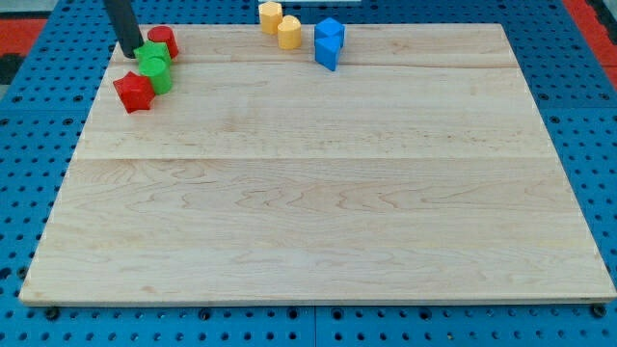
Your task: Slightly move the red star below left to the green circle
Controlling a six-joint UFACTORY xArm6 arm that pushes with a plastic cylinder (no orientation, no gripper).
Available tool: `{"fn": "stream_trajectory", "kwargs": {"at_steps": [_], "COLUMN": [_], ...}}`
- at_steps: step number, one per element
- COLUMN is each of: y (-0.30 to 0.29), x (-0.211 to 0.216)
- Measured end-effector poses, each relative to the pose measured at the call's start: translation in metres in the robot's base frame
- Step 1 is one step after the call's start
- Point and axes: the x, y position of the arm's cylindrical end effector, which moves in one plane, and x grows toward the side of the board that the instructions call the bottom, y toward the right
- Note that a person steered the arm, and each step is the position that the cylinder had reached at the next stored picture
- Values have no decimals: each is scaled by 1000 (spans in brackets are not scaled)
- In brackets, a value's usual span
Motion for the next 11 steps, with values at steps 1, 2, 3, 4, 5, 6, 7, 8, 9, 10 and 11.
{"fn": "stream_trajectory", "kwargs": {"at_steps": [1,2,3,4,5,6,7,8,9,10,11], "y": [-20,-42,-36,-9,12,47,-8,-61,-40,-24,-5], "x": [1,49,109,121,147,139,136,131,99,87,101]}}
